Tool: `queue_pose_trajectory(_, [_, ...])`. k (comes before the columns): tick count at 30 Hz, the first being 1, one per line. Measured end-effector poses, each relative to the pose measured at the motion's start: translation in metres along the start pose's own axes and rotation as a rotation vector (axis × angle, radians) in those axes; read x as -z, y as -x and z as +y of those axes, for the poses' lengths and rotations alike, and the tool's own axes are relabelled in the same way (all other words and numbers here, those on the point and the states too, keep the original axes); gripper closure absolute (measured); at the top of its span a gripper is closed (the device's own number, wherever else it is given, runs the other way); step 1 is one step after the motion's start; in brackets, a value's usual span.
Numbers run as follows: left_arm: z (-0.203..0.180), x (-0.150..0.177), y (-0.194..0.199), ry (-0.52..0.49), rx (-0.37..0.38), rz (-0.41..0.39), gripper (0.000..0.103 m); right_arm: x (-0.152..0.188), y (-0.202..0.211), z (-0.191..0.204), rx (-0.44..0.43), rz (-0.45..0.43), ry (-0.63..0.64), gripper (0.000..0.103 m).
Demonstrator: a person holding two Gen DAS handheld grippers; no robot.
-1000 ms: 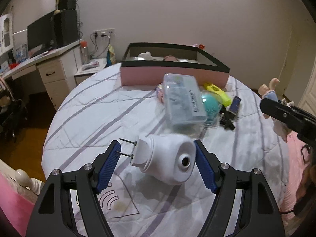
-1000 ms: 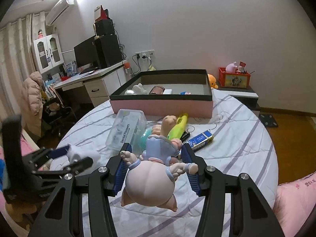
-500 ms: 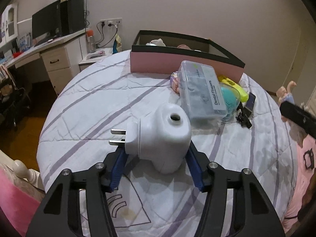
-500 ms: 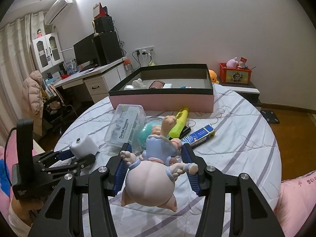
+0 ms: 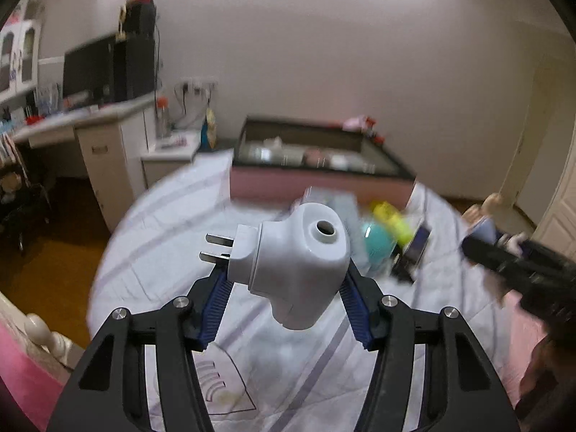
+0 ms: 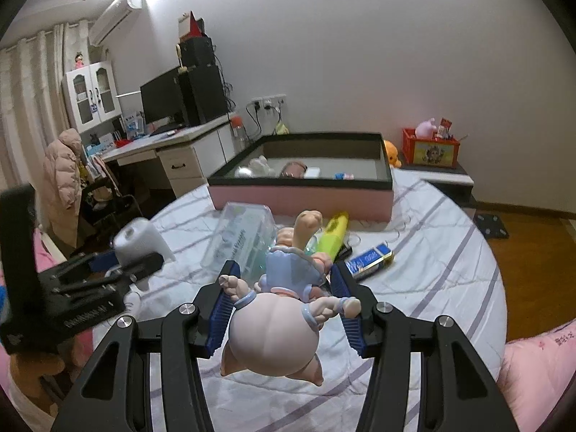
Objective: Organize rigid objects
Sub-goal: 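Carry the white plug device and doll over the pink box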
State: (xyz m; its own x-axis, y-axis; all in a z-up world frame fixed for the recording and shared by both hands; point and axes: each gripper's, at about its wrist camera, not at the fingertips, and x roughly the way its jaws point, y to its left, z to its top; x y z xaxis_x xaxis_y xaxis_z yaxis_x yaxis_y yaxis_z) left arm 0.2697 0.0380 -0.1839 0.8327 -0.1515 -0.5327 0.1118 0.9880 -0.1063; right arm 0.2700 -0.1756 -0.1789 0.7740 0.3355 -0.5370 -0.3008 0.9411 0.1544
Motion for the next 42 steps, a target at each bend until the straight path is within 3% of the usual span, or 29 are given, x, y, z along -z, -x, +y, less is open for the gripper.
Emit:
queue_pose_trajectory(11, [-0.027,-0.027,0.068,-0.069,-0.077,-0.297,0.044,-0.025,0.051,0.026,0.044,-0.188,0.080,0.049])
queue_pose_trajectory(20, [-0.029,-0.037,0.066,-0.074,-0.070,-0.311,0.044,-0.033,0.061,0.028,0.055,-0.247,0.099,0.049])
queue_pose_trajectory(31, [-0.038,-0.054,0.048,-0.099,-0.069,-0.306,0.044,-0.046,0.045,0.022,0.063,-0.252,0.108,0.049])
queue_pose_trajectory(42, [-0.046,-0.119,0.007,-0.146,-0.055,-0.349,0.044,-0.096,0.003,0.010,0.044,-0.250,0.136,0.049])
